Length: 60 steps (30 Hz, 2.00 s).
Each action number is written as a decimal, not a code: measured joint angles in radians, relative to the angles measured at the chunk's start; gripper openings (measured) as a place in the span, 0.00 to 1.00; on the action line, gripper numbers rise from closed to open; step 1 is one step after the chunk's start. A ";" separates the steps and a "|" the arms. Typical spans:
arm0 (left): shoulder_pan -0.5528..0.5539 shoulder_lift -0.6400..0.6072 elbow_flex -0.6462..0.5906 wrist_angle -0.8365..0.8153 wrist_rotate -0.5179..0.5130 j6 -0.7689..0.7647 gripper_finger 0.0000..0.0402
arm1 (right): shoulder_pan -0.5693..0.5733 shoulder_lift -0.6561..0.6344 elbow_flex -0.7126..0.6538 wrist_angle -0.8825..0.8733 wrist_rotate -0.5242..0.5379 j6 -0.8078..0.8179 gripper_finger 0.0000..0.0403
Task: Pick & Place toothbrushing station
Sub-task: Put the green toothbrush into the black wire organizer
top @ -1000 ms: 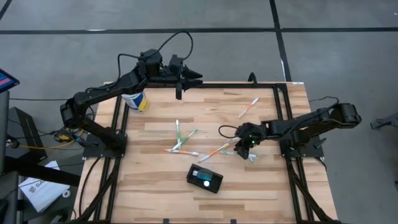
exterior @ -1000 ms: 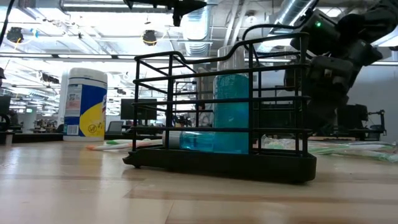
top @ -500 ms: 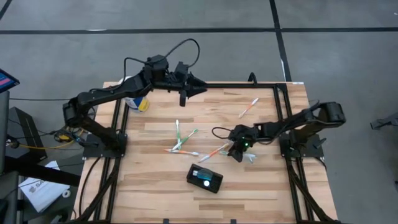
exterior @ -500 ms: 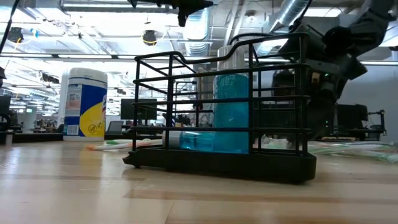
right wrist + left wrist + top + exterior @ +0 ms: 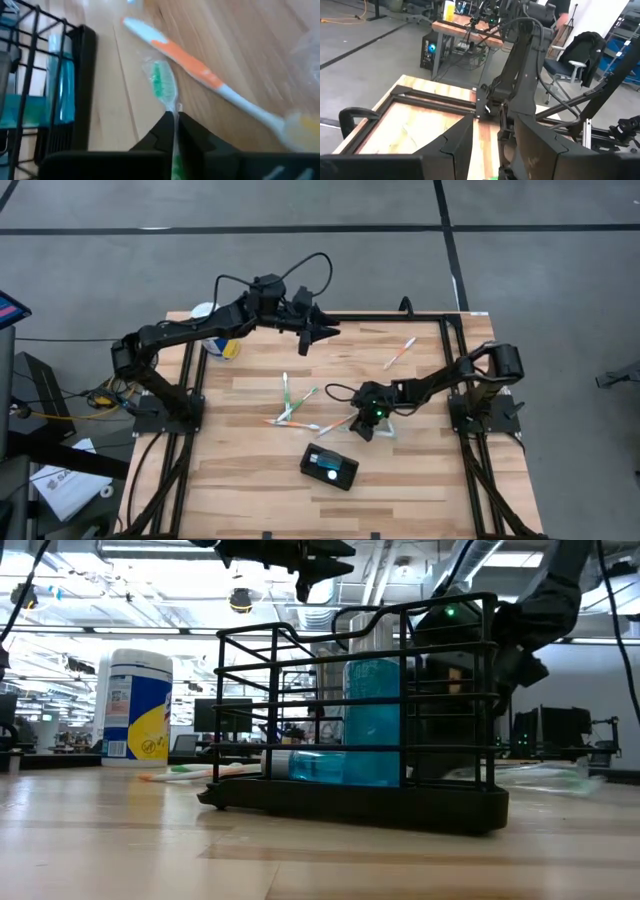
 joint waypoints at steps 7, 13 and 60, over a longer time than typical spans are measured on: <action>0.003 -0.012 0.001 0.019 0.000 0.010 0.35 | -0.004 -0.063 0.037 0.065 -0.011 0.077 0.00; 0.006 -0.021 0.001 0.031 0.000 0.020 0.35 | 0.017 -0.262 0.120 0.041 0.037 0.116 0.00; -0.058 -0.033 0.000 0.069 0.089 -0.027 0.22 | 0.809 0.118 0.566 0.413 1.875 -0.075 0.00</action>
